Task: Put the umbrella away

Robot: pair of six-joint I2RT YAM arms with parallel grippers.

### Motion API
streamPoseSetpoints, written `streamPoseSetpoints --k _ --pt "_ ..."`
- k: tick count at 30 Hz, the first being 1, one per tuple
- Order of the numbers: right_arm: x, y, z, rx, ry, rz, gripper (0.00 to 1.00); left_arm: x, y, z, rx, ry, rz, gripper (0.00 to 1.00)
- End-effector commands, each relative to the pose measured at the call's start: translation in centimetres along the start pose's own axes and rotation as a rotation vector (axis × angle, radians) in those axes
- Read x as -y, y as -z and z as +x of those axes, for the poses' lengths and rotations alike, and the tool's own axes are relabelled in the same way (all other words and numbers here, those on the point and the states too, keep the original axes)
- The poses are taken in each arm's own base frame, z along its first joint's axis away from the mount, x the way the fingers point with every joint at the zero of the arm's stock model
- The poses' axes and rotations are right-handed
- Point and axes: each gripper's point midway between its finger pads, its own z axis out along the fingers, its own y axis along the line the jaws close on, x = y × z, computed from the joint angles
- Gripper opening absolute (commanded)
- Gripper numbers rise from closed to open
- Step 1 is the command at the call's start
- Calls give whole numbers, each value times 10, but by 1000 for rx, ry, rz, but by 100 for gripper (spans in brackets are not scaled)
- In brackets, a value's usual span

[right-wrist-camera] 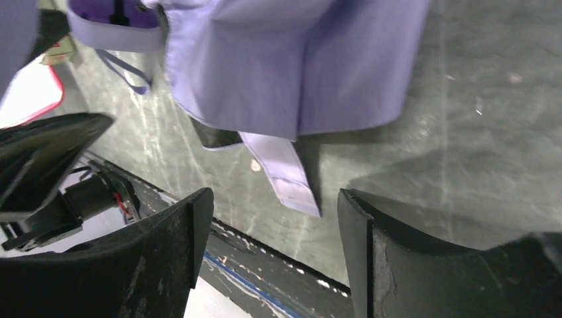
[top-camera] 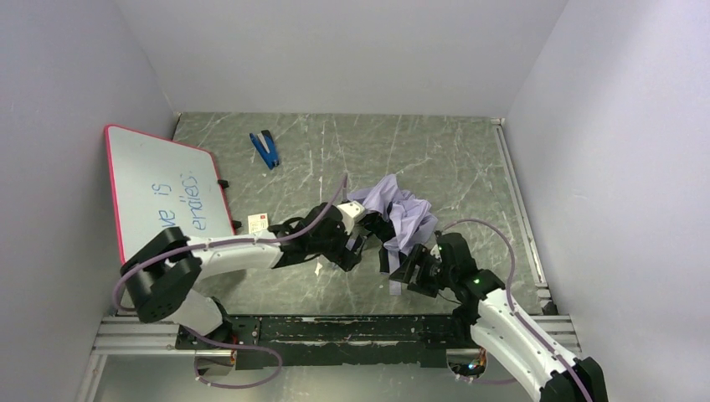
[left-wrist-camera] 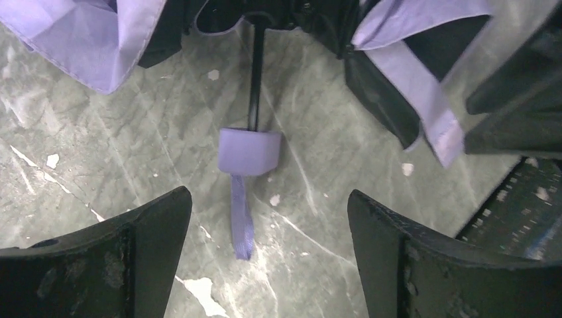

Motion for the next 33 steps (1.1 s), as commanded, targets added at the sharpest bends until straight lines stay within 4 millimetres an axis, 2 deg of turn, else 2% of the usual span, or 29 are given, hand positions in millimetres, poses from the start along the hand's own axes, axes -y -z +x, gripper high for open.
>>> streamPoseSetpoints --k 1,6,11,16,21,25,29,33 --pt "-25 -8 -8 39 36 -142 73 -9 -19 -22 62 -35 -80 92" --pt "-19 -15 -7 59 37 -138 70 -16 -40 -13 3 -74 -108 90" --pt "-6 -25 -1 52 19 -116 67 -21 -47 -2 -36 -77 -126 87" --pt "2 -31 -2 74 29 -97 62 -18 -51 6 -61 -75 -105 75" --pt "10 -39 -4 88 42 -74 60 -19 -53 9 -84 -61 -114 59" --pt "17 -42 -8 109 44 -43 58 -19 -53 8 -84 -59 -117 54" --pt "15 -43 -12 130 49 -54 54 -21 -52 4 -75 -62 -129 50" --pt "5 -42 -10 111 64 -102 42 -23 -51 2 -67 -59 -145 45"
